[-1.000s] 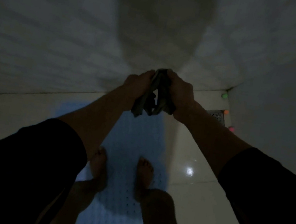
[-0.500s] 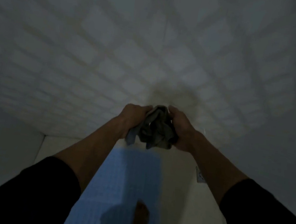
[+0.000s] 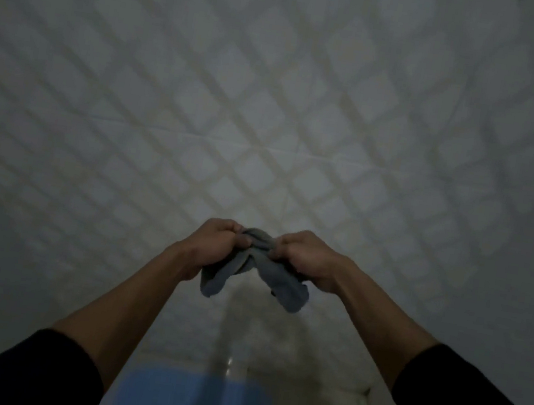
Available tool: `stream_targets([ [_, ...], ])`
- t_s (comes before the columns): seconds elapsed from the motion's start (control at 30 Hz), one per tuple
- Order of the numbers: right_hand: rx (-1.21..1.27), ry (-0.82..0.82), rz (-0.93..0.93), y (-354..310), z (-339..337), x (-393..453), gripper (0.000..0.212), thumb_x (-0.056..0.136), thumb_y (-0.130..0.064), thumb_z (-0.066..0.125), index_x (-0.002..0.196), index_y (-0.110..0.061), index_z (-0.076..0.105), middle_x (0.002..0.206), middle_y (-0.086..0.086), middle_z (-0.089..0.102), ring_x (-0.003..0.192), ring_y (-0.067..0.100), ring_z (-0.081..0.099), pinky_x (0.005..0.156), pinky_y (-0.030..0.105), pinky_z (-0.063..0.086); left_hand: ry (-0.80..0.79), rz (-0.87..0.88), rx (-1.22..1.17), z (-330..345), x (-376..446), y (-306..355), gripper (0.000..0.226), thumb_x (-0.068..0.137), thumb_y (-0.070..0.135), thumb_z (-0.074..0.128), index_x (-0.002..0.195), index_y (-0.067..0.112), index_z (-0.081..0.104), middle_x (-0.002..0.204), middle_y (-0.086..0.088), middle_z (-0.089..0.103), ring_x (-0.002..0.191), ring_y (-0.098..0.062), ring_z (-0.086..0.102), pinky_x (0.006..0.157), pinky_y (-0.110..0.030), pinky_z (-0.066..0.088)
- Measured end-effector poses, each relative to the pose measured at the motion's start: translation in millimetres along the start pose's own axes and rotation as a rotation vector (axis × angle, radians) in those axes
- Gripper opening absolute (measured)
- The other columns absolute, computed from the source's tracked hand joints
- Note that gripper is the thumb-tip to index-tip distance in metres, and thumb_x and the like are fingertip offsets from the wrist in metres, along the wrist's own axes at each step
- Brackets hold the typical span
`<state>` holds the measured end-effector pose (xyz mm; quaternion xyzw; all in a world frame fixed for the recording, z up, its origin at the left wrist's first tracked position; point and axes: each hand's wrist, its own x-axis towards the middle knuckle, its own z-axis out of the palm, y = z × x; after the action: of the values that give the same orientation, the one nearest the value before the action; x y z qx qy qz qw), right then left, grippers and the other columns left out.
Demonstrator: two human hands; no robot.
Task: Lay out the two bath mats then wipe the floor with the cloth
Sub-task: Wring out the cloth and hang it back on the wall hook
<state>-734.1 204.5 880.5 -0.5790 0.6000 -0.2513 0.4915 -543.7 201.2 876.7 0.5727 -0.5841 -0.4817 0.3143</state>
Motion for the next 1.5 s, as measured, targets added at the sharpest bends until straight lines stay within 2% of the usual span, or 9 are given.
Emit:
stream_targets([
  [0.07, -0.167, 0.081, -0.103, -21, -18, -12, 0.018, 0.082, -0.013, 0.067, 0.063, -0.011, 0.064, 0.069, 0.008, 0.062, 0.067, 0.023, 0.057, 0.061, 0.034, 0.048, 0.011, 0.083, 0.05, -4, -4, 25, 0.014, 0.089, 0.009, 0.065, 0.076, 0.011, 0.062, 0.081, -0.013, 0.066, 0.077, -0.025, 0.061, 0.072, -0.038, 0.051],
  [0.23, -0.389, 0.226, -0.257, -62, -68, -38, 0.01, 0.081, -0.023, 0.073, 0.088, -0.015, 0.07, 0.09, 0.005, 0.071, 0.086, 0.02, 0.067, 0.08, 0.039, 0.058, 0.061, 0.273, 0.307, -4, 1, 83, 0.015, 0.082, 0.023, 0.069, 0.074, 0.021, 0.057, 0.078, -0.005, 0.064, 0.076, -0.022, 0.06, 0.075, -0.04, 0.054],
  [0.5, -0.542, 0.449, -0.35, -88, -174, -57, 0.017, 0.071, -0.03, 0.078, 0.076, -0.022, 0.064, 0.076, -0.003, 0.065, 0.072, 0.015, 0.062, 0.063, 0.029, 0.051, 0.027, 0.527, 0.489, 37, 39, 176, 0.014, 0.085, 0.029, 0.068, 0.081, 0.017, 0.063, 0.097, -0.004, 0.068, 0.093, -0.024, 0.063, 0.076, -0.037, 0.052],
  [0.67, -0.555, 0.511, -0.43, -83, -252, -45, 0.014, 0.074, -0.026, 0.074, 0.08, -0.023, 0.062, 0.077, 0.0, 0.064, 0.071, 0.017, 0.059, 0.059, 0.027, 0.046, 0.051, 0.606, 0.409, 93, 81, 220, 0.016, 0.091, 0.027, 0.064, 0.085, 0.015, 0.056, 0.083, -0.009, 0.065, 0.078, -0.027, 0.063, 0.07, -0.04, 0.055],
  [0.93, -0.543, 0.552, -0.641, -89, -368, -18, 0.024, 0.085, -0.051, 0.064, 0.084, -0.027, 0.068, 0.084, -0.006, 0.07, 0.077, 0.01, 0.066, 0.068, 0.033, 0.054, 0.225, 0.79, 0.368, 153, 140, 305, 0.013, 0.092, 0.031, 0.062, 0.082, 0.023, 0.057, 0.078, 0.0, 0.064, 0.074, -0.02, 0.062, 0.068, -0.038, 0.051],
  [1.1, -0.561, 0.729, -0.799, -111, -425, -7, 0.013, 0.088, -0.04, 0.063, 0.092, -0.028, 0.066, 0.086, -0.004, 0.069, 0.077, 0.01, 0.063, 0.065, 0.026, 0.05, 0.315, 0.85, 0.308, 166, 149, 365, 0.019, 0.079, 0.042, 0.066, 0.085, 0.025, 0.065, 0.074, 0.001, 0.07, 0.069, -0.016, 0.069, 0.065, -0.033, 0.057],
  [1.3, -0.632, 0.924, -0.897, -140, -466, 5, 0.01, 0.093, -0.034, 0.051, 0.103, -0.037, 0.049, 0.074, -0.006, 0.063, 0.067, 0.016, 0.06, 0.056, 0.034, 0.05, 0.427, 0.956, 0.384, 169, 167, 436, 0.004, 0.093, 0.024, 0.06, 0.093, 0.021, 0.06, 0.08, -0.001, 0.069, 0.071, -0.018, 0.067, 0.068, -0.037, 0.058],
  [1.4, -0.717, 1.068, -0.908, -157, -475, 7, 0.012, 0.095, -0.029, 0.048, 0.106, -0.034, 0.048, 0.086, -0.002, 0.064, 0.074, 0.022, 0.058, 0.054, 0.03, 0.04, 0.564, 0.997, 0.467, 173, 178, 464, 0.003, 0.094, 0.029, 0.058, 0.096, 0.026, 0.058, 0.087, -0.002, 0.068, 0.075, -0.022, 0.065, 0.069, -0.039, 0.058],
  [1.5, -0.797, 1.146, -0.917, -170, -483, 14, 0.011, 0.096, -0.03, 0.048, 0.106, -0.033, 0.053, 0.099, 0.0, 0.059, 0.081, 0.026, 0.059, 0.06, 0.031, 0.043, 0.679, 0.963, 0.477, 178, 191, 480, 0.005, 0.094, 0.031, 0.057, 0.098, 0.029, 0.058, 0.098, -0.004, 0.069, 0.081, -0.026, 0.065, 0.069, -0.039, 0.056],
])
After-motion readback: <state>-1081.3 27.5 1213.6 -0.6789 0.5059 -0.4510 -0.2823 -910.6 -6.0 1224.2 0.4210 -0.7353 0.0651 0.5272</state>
